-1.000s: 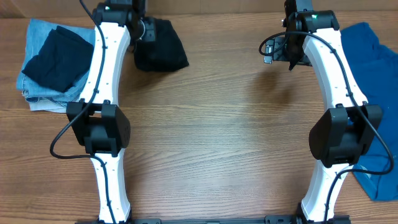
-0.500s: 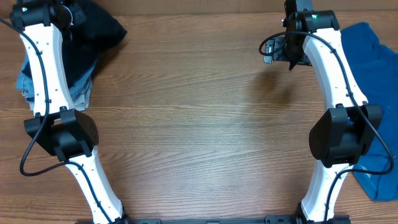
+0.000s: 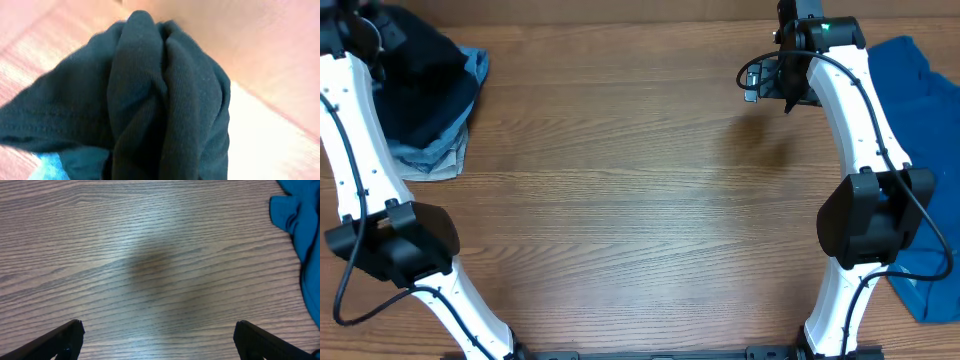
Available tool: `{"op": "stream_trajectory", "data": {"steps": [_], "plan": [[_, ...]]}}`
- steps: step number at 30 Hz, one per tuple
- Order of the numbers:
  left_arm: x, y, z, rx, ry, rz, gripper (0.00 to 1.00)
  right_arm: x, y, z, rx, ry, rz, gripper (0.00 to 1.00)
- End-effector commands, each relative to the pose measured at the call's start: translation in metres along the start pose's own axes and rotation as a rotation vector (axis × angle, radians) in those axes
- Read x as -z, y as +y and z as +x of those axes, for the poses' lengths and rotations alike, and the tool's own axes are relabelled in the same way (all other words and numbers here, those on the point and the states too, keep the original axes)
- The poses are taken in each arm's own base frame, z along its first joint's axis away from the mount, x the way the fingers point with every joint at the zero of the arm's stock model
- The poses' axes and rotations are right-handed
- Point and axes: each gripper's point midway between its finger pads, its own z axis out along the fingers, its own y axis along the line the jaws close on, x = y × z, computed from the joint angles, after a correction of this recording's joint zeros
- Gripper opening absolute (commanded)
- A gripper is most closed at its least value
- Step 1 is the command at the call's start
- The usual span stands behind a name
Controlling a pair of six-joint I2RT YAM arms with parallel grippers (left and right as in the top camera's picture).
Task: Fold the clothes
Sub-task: 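Lift and carry the black shirt left toward the garment stack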
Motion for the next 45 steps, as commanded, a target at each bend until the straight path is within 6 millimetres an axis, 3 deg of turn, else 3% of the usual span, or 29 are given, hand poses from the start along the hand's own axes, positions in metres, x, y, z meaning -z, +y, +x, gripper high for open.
{"op": "stream_trajectory", "data": {"steps": [1, 4, 10, 15, 16, 19, 21, 23, 26, 31, 32, 33, 34, 37, 42, 45], "plan": [[-0.015, -0.003, 0.014, 0.016, 0.037, 0.03, 0.04, 0.019, -0.004, -0.008, -0.004, -0.053, 0.002, 1.0], [-0.027, 0.004, 0.029, 0.034, 0.081, 0.01, 0.04, 0.019, -0.004, -0.008, -0.004, -0.053, 0.001, 1.0], [-0.018, 0.062, 0.063, 0.055, 0.217, -0.224, 0.04, 0.019, -0.004, -0.008, -0.004, -0.053, 0.001, 1.0], [-0.015, 0.082, 0.064, 0.043, 0.227, -0.291, 0.09, 0.019, -0.004, -0.008, -0.004, -0.053, 0.001, 1.0], [-0.016, 0.086, 0.065, 0.047, 0.233, -0.296, 0.15, 0.019, -0.004, -0.008, -0.004, -0.053, 0.001, 1.0], [-0.026, 0.092, 0.074, 0.026, 0.265, -0.301, 0.58, 0.019, -0.004, -0.008, -0.004, -0.053, 0.001, 1.0], [-0.035, 0.093, 0.079, 0.022, 0.271, -0.302, 0.73, 0.019, -0.004, -0.008, -0.004, -0.053, 0.001, 1.0], [-0.029, 0.092, 0.065, 0.012, 0.229, -0.29, 0.72, 0.019, -0.004, -0.008, -0.004, -0.053, 0.001, 1.0], [0.011, 0.083, 0.025, -0.004, 0.104, -0.257, 0.74, 0.019, -0.004, -0.009, -0.004, -0.053, 0.002, 1.0], [0.06, 0.074, 0.001, -0.001, 0.033, -0.236, 0.8, 0.019, -0.004, -0.008, -0.004, -0.053, 0.001, 1.0], [0.066, 0.069, -0.001, -0.001, 0.029, -0.205, 0.73, 0.019, -0.004, -0.008, -0.004, -0.053, 0.001, 1.0], [0.066, 0.064, -0.001, -0.014, 0.033, -0.176, 0.3, 0.019, -0.004, -0.008, -0.004, -0.053, 0.001, 1.0], [0.061, 0.058, 0.0, -0.039, 0.042, -0.139, 0.04, 0.019, -0.004, -0.008, -0.004, -0.053, 0.001, 1.0], [0.029, 0.041, 0.014, -0.168, 0.112, -0.024, 0.04, 0.019, -0.004, -0.008, -0.004, -0.053, 0.001, 1.0], [-0.031, 0.05, 0.041, -0.231, 0.185, -0.005, 0.04, 0.019, -0.004, -0.008, -0.004, -0.053, 0.001, 1.0], [-0.061, 0.075, 0.057, -0.146, 0.208, -0.053, 0.04, 0.019, -0.004, -0.008, -0.004, -0.053, 0.001, 1.0]]}}
